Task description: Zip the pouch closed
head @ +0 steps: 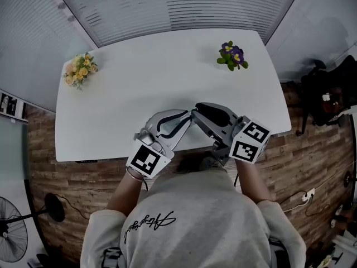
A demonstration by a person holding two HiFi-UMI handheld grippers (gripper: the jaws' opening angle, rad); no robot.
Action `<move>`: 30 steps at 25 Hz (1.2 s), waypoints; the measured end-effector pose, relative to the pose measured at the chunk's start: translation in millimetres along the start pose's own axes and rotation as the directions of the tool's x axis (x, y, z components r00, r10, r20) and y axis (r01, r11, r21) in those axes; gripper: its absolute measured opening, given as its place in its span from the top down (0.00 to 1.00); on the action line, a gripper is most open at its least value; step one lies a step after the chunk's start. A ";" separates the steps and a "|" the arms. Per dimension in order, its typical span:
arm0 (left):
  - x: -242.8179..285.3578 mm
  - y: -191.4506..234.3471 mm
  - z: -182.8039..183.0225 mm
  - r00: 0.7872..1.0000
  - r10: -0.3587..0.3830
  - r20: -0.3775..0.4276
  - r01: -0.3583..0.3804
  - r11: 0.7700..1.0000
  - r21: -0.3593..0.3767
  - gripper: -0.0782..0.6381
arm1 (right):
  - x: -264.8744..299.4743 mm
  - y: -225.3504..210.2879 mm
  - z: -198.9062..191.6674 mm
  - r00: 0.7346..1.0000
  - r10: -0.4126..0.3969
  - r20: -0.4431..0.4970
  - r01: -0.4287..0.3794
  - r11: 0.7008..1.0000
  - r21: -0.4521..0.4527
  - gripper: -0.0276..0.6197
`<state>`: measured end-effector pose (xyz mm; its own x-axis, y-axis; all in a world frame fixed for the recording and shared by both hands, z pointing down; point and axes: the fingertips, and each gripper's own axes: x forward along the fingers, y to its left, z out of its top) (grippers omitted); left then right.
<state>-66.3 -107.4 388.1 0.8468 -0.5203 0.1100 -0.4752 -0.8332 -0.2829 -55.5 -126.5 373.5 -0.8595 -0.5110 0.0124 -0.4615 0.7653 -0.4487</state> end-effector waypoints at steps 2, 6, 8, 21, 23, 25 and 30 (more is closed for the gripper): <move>0.2 1.1 0.1 1.000 0.001 -0.003 -0.001 1.000 0.006 0.82 | -0.4 -2.7 -0.5 1.000 -0.023 0.008 0.023 1.000 0.005 0.83; 3.8 -0.1 -2.8 1.000 -0.005 -0.021 0.005 1.000 0.022 0.82 | -2.8 -5.6 1.8 0.998 -0.058 0.024 0.059 0.998 -0.017 0.90; 5.8 -1.3 -3.2 1.000 -0.008 -0.029 0.009 0.999 0.033 0.82 | -2.9 -5.2 4.2 0.998 -0.053 0.036 0.053 0.999 -0.006 0.91; 8.4 2.2 -2.3 1.000 -0.005 -0.031 0.006 0.999 0.052 0.82 | 4.5 -5.5 0.1 0.996 -0.085 -0.001 0.085 0.993 -0.085 0.95; 8.2 4.7 -0.7 1.000 -0.008 -0.019 0.009 0.999 0.042 0.82 | 5.6 -5.6 3.3 0.995 -0.096 0.003 0.096 0.990 -0.108 0.95; 8.6 6.8 3.5 1.000 -0.009 -0.007 0.009 0.999 0.048 0.83 | 5.9 -5.3 7.3 0.994 -0.105 0.007 0.105 0.987 -0.125 0.95; 9.8 14.1 20.6 0.999 -0.004 0.053 0.001 0.998 0.062 0.83 | 4.1 -5.5 25.5 0.995 -0.086 0.040 0.090 0.988 -0.122 0.95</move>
<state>-59.8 -120.3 365.6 0.8602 -0.5063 0.0608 -0.4587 -0.8205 -0.3412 -50.9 -142.8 353.2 -0.8071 -0.5903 0.0153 -0.5607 0.7579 -0.3334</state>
